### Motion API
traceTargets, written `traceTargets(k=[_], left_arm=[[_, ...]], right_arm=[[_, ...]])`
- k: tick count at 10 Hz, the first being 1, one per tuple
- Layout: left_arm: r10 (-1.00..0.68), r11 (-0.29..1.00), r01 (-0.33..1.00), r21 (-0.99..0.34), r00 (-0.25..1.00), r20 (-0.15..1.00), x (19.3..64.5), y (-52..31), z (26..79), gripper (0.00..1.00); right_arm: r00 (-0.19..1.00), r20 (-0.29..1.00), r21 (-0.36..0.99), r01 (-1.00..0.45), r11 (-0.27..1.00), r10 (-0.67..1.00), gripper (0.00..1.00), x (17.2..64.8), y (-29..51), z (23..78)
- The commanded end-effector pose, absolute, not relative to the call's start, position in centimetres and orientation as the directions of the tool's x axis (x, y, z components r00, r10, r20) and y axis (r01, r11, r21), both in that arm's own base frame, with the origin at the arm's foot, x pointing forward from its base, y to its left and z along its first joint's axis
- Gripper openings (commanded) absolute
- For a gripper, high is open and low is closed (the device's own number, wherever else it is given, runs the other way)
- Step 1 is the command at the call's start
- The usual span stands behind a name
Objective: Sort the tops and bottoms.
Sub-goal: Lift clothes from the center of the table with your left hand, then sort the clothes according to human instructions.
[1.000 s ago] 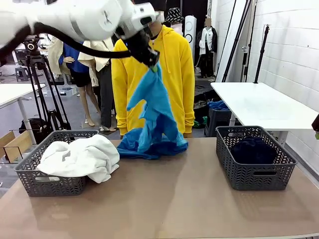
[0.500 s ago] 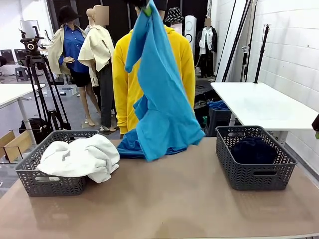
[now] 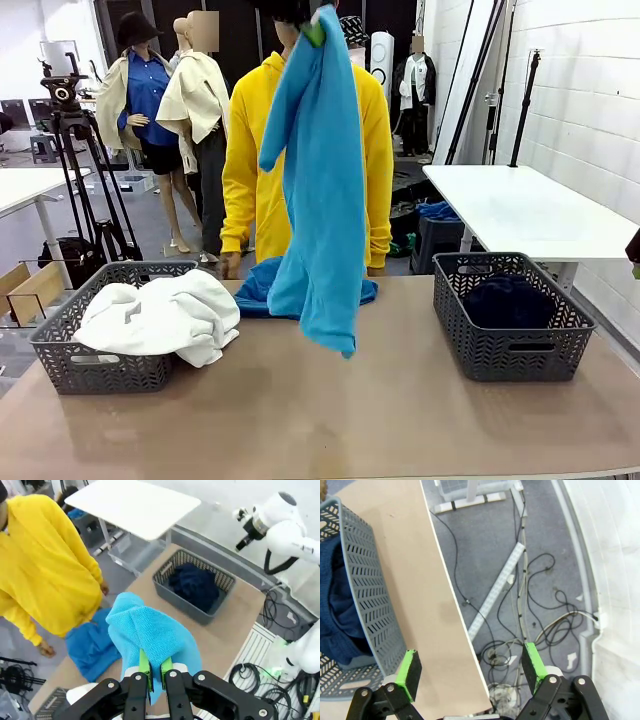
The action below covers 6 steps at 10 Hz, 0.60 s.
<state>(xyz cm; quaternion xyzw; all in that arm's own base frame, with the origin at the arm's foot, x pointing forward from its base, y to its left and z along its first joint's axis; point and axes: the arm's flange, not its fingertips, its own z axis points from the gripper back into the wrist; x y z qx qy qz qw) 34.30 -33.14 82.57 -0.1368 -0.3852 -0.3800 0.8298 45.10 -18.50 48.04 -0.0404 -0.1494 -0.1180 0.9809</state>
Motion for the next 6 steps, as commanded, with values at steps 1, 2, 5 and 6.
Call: traceTargets(k=[1, 2, 5, 6], left_arm=[[-0.503, 0.665, 0.746, 0.023, 0.425, 0.753, 34.4, -30.5, 81.1, 0.00], [-0.506, 0.663, 0.748, 0.026, 0.423, 0.752, 34.1, -29.7, 80.8, 0.00], [-0.524, 0.675, 0.736, 0.043, 0.438, 0.731, 34.6, -32.7, 81.3, 0.00], [-0.524, 0.675, 0.736, 0.043, 0.438, 0.731, 34.6, -32.7, 81.3, 0.00]], right_arm=[[0.932, 0.298, -0.057, 0.235, 0.970, -0.209, 1.00, 45.1, -18.5, 48.0], [0.932, 0.298, -0.057, 0.235, 0.970, -0.209, 1.00, 45.1, -18.5, 48.0], [0.932, 0.298, -0.057, 0.235, 0.970, -0.209, 1.00, 45.1, -18.5, 48.0], [0.932, 0.298, -0.057, 0.235, 0.970, -0.209, 1.00, 45.1, -18.5, 48.0]])
